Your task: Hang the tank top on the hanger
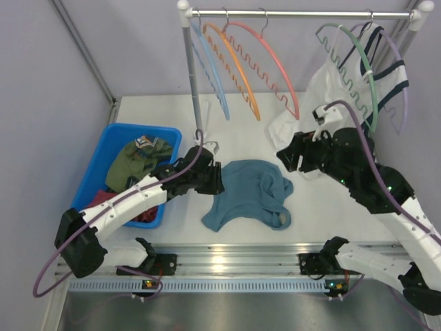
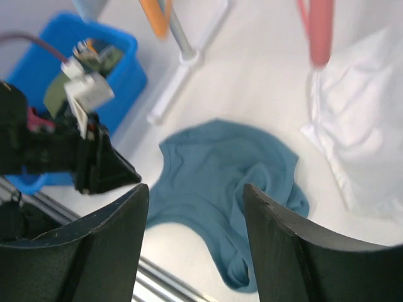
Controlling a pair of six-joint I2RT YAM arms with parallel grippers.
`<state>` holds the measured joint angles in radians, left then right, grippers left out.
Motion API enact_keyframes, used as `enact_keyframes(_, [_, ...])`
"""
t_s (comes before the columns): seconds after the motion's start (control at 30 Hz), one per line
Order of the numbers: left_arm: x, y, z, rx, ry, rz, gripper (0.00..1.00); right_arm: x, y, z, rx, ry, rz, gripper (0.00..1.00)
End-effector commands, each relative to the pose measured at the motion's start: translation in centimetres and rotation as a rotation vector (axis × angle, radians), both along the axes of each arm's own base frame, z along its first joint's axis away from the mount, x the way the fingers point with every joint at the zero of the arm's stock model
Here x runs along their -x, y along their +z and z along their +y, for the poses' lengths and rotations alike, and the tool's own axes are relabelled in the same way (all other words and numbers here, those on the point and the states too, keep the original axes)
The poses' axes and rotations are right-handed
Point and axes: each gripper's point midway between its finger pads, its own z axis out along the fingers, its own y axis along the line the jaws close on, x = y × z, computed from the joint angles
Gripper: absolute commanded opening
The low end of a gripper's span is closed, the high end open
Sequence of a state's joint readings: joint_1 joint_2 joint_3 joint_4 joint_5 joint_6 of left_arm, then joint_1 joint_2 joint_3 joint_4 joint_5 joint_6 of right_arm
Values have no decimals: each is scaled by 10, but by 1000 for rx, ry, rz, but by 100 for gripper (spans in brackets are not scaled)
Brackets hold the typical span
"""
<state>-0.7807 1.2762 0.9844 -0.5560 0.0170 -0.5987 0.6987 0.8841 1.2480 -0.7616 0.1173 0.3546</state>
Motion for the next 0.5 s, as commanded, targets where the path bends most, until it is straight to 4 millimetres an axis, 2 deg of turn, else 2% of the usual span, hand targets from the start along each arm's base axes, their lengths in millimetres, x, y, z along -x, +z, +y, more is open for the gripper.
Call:
enact_keyframes(0.0, [-2,28,0,36,-6,-57,40,-5,60,-12,23,-29,-121,61])
enact_keyframes(0.03, [-1,30,-1,44,-11,-57,40,-11,82,-10,23,-27,-165,61])
enact_keyframes(0.1, [0,33,-1,51,-12,-59,40,-21,102,-11,42,-52,-209,61])
enact_keyframes(0.13, [0,34,0,52,-14,-62,40,-32,103,-7,91,-52,-218,61])
enact_keyframes(0.17, [1,37,-1,60,-17,-65,40,-34,131,-13,76,-74,-273,60])
enact_keyframes(0.23, [1,39,0,63,-21,-71,40,-47,157,-16,103,-94,-346,62])
enact_keyframes(0.27, [2,40,0,66,-24,-73,40,-57,166,-20,108,-113,-373,64])
enact_keyframes(0.33, [2,44,-1,71,-35,-84,40,-74,182,-10,117,-67,-409,64])
enact_keyframes(0.37, [3,45,-1,73,-39,-83,40,-85,183,-13,129,-73,-402,64])
enact_keyframes(0.4, [2,45,-1,67,-43,-88,40,-88,186,-4,113,-20,-400,64])
enact_keyframes(0.43, [3,47,0,65,-44,-87,40,-103,191,4,140,5,-416,65])
enact_keyframes(0.47, [2,46,0,63,-44,-92,40,-111,192,1,147,-1,-412,66])
